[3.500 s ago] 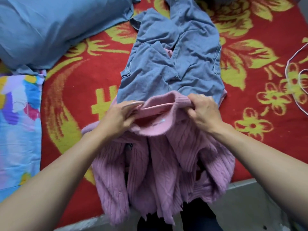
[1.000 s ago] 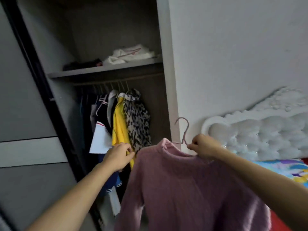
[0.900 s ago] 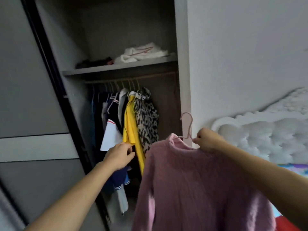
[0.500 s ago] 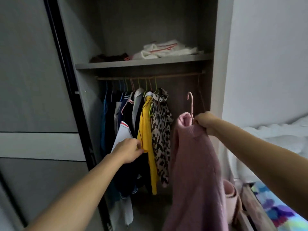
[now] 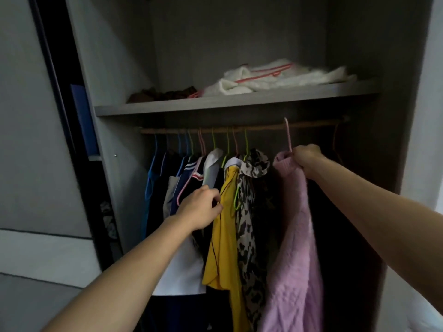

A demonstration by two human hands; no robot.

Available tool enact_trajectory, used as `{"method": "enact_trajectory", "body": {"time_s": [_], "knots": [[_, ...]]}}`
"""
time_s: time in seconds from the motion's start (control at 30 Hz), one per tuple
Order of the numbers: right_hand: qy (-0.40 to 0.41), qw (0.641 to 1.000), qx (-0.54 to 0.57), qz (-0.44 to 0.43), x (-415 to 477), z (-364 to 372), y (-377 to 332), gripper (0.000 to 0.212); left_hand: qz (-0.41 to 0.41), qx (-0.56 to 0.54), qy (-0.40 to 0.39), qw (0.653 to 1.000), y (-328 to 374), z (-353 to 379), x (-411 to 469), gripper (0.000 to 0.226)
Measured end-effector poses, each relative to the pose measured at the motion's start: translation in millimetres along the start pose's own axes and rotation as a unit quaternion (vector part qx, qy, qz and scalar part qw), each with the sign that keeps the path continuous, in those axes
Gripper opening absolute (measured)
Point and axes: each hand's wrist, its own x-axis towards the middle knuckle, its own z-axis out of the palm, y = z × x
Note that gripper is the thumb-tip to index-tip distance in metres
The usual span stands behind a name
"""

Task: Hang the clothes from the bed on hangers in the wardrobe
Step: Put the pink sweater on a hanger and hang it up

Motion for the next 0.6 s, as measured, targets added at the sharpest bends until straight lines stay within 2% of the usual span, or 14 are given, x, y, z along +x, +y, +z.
{"method": "enact_trajectory", "body": {"time_s": [0.27, 0.47, 0.6], "knots": [[0.062, 0.998, -0.032, 0.001, 81.7, 48.4, -14.6, 0.030, 0.043, 0.006, 0.010, 0.999, -44.1, 14.6, 78.6, 0.031], [0.058, 0.991, -0.117, -0.015, 114.8, 100.3, 12.5, 0.027, 0.122, -0.009, 0.055, 0.991, -78.0, 22.7, 140.6, 0.025], [0.052, 0.991, -0.120, -0.030, 127.1, 122.6, 35.6, 0.026, 0.168, -0.040, 0.095, 0.980, -90.8, 25.0, 179.9, 0.027]]}}
